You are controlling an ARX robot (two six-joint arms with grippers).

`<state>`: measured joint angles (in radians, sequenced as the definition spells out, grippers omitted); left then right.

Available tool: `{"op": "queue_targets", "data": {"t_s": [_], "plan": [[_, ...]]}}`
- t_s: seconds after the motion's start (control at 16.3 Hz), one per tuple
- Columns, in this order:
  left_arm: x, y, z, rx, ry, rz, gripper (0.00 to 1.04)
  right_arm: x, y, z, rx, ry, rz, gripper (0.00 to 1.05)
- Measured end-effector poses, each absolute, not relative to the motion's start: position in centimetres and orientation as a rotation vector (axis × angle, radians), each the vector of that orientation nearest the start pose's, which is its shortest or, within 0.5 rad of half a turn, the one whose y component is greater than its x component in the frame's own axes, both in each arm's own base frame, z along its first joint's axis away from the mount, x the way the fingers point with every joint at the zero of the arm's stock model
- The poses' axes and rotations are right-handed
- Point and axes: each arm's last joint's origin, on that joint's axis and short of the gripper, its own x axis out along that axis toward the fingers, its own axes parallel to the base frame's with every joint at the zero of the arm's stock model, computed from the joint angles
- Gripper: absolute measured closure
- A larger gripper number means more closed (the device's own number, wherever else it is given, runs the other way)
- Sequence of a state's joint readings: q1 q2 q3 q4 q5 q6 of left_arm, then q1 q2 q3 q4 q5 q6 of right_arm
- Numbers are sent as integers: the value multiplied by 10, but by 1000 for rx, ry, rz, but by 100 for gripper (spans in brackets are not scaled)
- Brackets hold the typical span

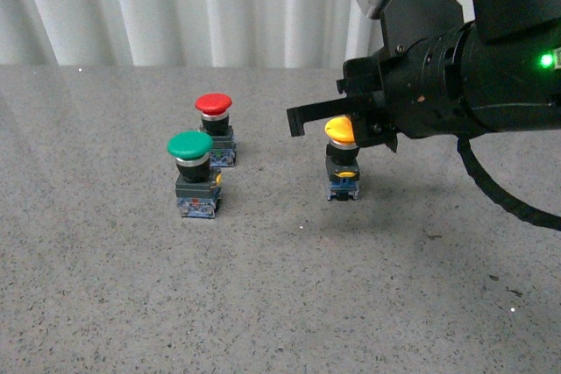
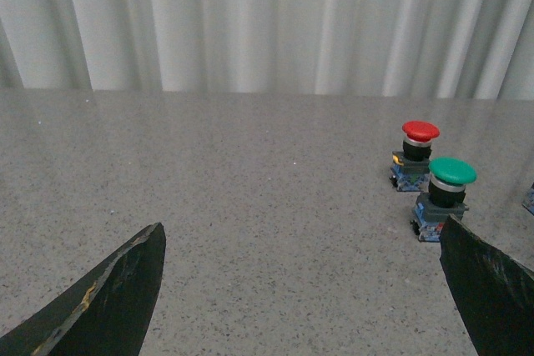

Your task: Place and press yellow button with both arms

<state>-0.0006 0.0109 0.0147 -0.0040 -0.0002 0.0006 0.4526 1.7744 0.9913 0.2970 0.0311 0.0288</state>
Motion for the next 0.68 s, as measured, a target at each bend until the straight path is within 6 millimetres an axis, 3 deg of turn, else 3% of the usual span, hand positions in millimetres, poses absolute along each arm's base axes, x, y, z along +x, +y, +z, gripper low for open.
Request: {"op": "queue_targets", "data": {"t_s": [0.68], "plan": [[97,0,167,1,0,0,7,338,166,175,-158,565,350,103]]}}
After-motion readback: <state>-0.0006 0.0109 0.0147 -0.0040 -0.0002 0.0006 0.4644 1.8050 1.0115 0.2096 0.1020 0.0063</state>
